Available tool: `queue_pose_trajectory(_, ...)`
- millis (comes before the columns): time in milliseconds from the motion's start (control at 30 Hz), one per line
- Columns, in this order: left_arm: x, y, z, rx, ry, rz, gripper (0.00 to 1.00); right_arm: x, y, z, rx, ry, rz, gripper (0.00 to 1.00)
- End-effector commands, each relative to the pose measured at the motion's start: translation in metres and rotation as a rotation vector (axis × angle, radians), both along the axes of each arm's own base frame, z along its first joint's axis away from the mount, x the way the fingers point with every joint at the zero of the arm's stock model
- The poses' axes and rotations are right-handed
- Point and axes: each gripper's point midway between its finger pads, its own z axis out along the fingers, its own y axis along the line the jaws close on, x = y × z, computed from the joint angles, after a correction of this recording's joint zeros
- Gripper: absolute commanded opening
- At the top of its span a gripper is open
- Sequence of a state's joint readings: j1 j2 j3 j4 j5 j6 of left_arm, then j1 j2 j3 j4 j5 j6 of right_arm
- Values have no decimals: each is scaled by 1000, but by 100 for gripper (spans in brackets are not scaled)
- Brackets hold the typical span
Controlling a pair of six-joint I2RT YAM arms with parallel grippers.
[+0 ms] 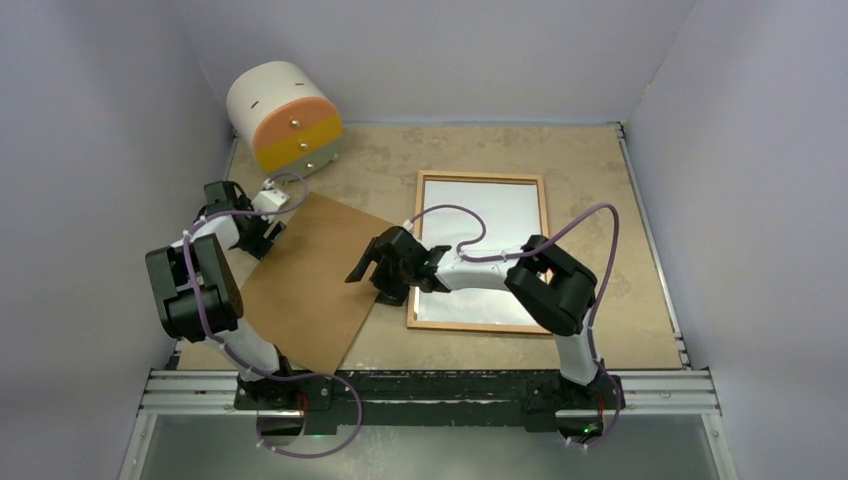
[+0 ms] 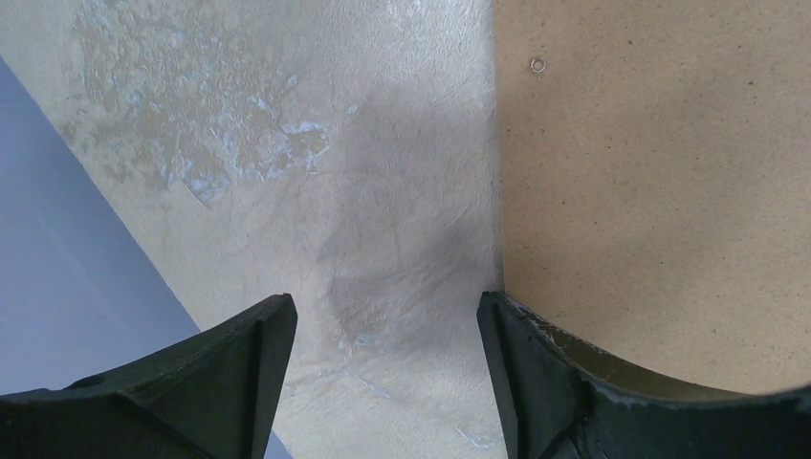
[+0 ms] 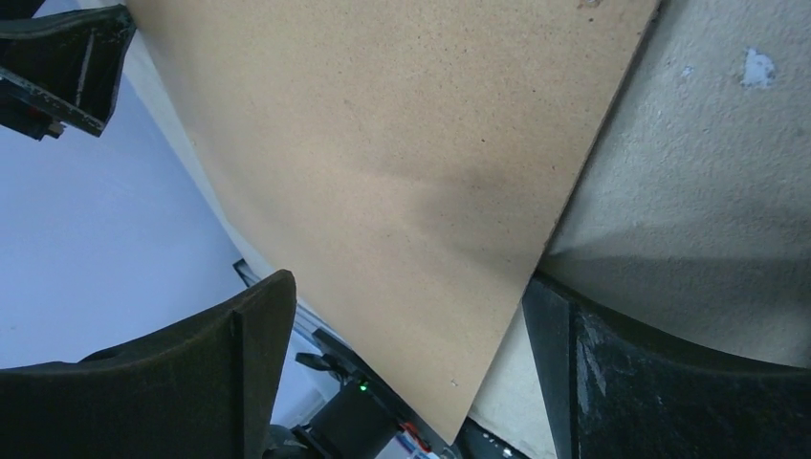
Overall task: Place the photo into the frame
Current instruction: Turn over the photo frame item at the center of the board.
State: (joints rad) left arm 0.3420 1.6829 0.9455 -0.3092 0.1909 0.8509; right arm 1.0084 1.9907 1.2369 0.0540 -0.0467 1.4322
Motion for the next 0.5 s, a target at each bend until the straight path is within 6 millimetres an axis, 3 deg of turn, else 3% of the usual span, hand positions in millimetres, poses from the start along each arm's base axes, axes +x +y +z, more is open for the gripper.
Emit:
queue_pose_trajectory(0, -75, -45, -56, -175, 314, -62, 75, 17, 29, 63, 270, -112, -39, 87)
queue_pose_trajectory(133, -74, -50, -52, -188, 317, -80, 75, 15, 43, 148, 553, -245, 23, 82)
queue_pose_trajectory(200, -75, -54, -50, -203, 322, -88, 74, 13, 47, 172, 630, -294, 51, 81)
queue_pose_trajectory(467, -79, -68, -46, -270, 350, -121, 74, 1, 42, 209, 825, -350, 85, 76)
